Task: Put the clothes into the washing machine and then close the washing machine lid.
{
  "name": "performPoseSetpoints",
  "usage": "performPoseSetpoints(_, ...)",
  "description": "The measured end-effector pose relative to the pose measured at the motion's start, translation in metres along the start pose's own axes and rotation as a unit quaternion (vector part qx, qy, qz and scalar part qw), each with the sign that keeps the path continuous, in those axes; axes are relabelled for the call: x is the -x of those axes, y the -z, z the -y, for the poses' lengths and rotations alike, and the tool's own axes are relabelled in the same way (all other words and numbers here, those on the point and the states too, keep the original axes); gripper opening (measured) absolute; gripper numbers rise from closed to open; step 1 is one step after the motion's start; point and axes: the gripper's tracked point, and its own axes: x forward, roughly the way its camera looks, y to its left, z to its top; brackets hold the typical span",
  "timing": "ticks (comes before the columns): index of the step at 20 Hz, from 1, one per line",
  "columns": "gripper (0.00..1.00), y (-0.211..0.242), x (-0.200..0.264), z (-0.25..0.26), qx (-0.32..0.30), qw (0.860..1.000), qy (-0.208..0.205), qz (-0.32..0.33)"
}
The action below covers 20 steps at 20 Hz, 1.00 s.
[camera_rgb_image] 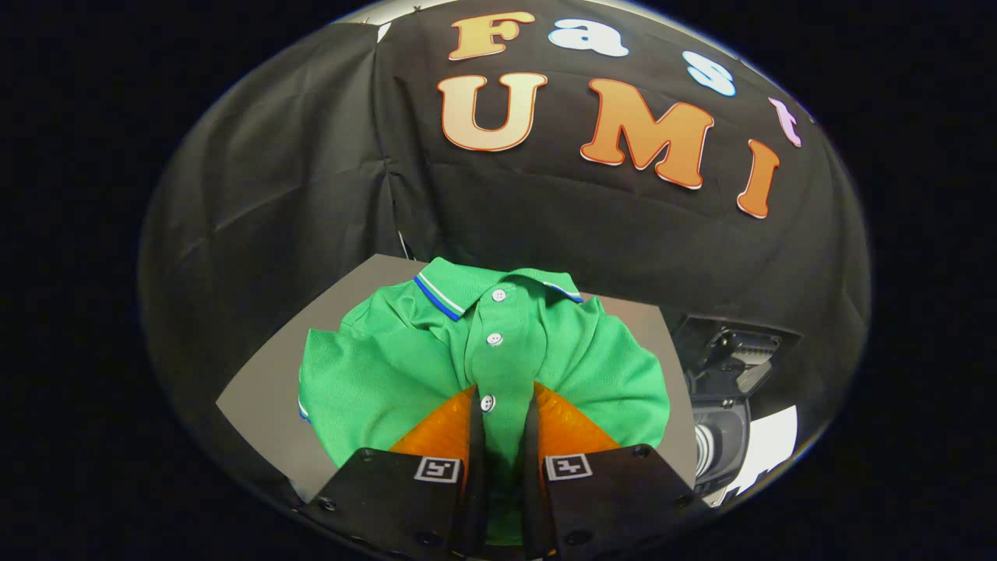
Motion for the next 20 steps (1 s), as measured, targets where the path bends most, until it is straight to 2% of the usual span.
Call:
performPoseSetpoints(1, 0.26, 0.000, -0.001, 0.000, -0.016, 1.000, -0.013, 0.001)
performPoseSetpoints(3, 0.17, -0.004, 0.004, 0.003, -0.070, 0.997, -0.034, 0.011)
performPoseSetpoints(4, 0.16, -0.004, 0.004, 0.004, -0.077, 0.996, -0.045, 0.010)
performPoseSetpoints(5, 0.16, -0.005, 0.008, 0.009, -0.086, 0.995, -0.043, 0.009)
performPoseSetpoints(6, 0.09, -0.010, 0.008, 0.014, -0.092, 0.995, -0.041, 0.013)
performPoseSetpoints(8, 0.08, -0.029, 0.024, 0.026, -0.106, 0.993, -0.038, 0.044)
performPoseSetpoints(14, 0.08, -0.092, 0.090, 0.064, -0.122, 0.984, -0.065, 0.109)
performPoseSetpoints(20, 0.08, -0.132, 0.145, 0.149, -0.119, 0.976, -0.031, 0.181)
